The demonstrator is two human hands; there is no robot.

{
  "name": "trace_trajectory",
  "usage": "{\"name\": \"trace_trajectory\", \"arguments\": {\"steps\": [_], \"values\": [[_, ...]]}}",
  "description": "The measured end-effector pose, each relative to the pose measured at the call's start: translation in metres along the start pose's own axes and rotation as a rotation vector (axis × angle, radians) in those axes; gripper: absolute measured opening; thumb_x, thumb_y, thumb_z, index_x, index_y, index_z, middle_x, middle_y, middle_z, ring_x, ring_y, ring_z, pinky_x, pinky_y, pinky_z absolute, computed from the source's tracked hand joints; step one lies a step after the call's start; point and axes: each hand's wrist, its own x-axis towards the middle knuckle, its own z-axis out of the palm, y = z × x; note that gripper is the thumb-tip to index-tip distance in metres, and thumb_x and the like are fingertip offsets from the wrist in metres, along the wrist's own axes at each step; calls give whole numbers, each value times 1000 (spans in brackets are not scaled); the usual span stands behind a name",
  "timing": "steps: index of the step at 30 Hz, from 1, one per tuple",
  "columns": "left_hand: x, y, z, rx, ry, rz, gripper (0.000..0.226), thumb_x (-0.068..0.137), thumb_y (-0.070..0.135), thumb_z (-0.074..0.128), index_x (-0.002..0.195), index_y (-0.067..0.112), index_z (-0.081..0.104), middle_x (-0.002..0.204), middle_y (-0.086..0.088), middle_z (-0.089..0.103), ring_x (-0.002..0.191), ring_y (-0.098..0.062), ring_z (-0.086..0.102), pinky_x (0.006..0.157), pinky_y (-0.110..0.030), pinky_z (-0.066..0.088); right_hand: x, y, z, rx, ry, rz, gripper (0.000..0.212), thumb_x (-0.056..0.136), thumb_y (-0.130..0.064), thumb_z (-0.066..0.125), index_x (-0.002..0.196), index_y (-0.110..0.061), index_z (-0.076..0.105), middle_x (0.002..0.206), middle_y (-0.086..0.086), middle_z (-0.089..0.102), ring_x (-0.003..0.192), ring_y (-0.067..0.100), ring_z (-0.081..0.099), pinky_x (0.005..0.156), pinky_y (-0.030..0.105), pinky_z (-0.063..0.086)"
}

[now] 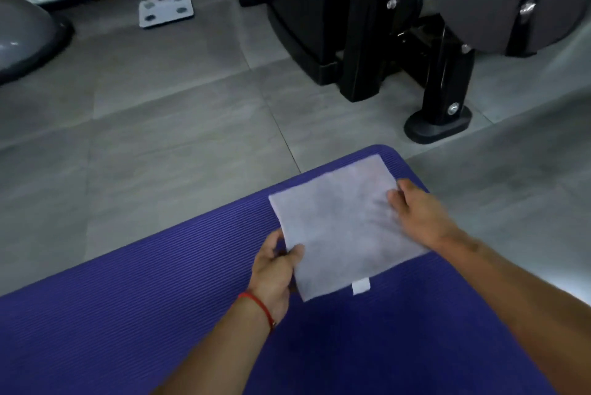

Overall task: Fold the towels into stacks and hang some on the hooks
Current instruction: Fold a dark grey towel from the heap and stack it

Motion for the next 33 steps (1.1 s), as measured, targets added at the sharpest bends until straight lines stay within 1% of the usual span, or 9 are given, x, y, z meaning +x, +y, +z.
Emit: {"name": "trace_trajectory", "arguments": {"steps": [5, 8, 13, 16, 19, 21, 23, 26, 33], "values": [[61, -14, -26, 138, 69, 56, 51, 92, 5, 71, 130, 36, 59, 121, -5, 65, 111, -18, 64, 88, -38, 56, 66, 2, 10, -119, -52, 138, 56, 108, -38, 39, 154, -10, 25, 134, 26, 56, 118, 42, 59, 94, 46, 46], [58, -58, -107, 700, 216, 209, 45, 85, 17, 75, 114, 48, 60, 125, 1, 56, 119, -24, 55, 92, -29, 45, 33, -4, 67, -361, -175, -34, 58, 105, -39, 42, 154, -13, 25, 147, 19, 41, 128, 37, 52, 101, 52, 50], [-16, -145, -248, 1365, 237, 246, 75, 60, 60, 62, 134, 53, 52, 146, 0, 46, 115, -33, 54, 77, -53, 57, -124, -36, 218, -339, -251, -548, 64, 77, -35, 71, 138, -22, 57, 150, 13, 49, 139, 37, 48, 109, 57, 44], [-69, -182, -308, 1497, 185, 138, 92, 54, 65, 68, 142, 49, 47, 159, -5, 36, 120, -40, 55, 68, -57, 60, -217, -70, 283, -370, -521, -599, 88, 56, -54, 84, 138, -32, 59, 156, 10, 45, 143, 36, 45, 101, 66, 47], [-102, -197, -345, 1619, 43, 51, 113, 52, 66, 74, 153, 55, 25, 170, -1, 4, 142, -47, 34, 80, -65, 55, -285, -94, 324, -457, -702, -516, 114, 39, -61, 92, 143, -33, 56, 163, 13, 35, 148, 44, 32, 97, 84, 32], [-114, -198, -351, 1701, -57, -79, 125, 57, 67, 79, 152, 61, -3, 165, 2, -30, 153, -42, -14, 101, -74, 35, -314, -110, 335, -494, -754, -436, 122, 44, -61, 93, 152, -34, 44, 170, 15, 12, 152, 50, 11, 97, 91, 10], [-118, -201, -354, 1746, -146, -137, 132, 66, 63, 82, 146, 60, -24, 150, 5, -53, 139, -33, -47, 109, -78, 13, -329, -120, 343, -556, -718, -435, 122, 69, -57, 85, 162, -38, 8, 166, 15, -27, 149, 52, -20, 95, 92, -6], [-115, -201, -351, 1774, -176, -141, 138, 70, 59, 83, 142, 57, -35, 143, 1, -60, 133, -36, -52, 106, -84, 7, -330, -124, 349, -666, -697, -443, 120, 86, -54, 72, 156, -40, -24, 151, 13, -52, 141, 51, -39, 95, 90, -11], [-109, -218, -368, 1714, -139, -28, 146, 64, 51, 91, 139, 63, -33, 145, 4, -58, 135, -34, -51, 97, -91, 1, -330, -128, 364, -803, -711, -368, 128, 81, -60, 74, 152, -42, -31, 146, 12, -58, 138, 50, -44, 97, 90, -5]]}}
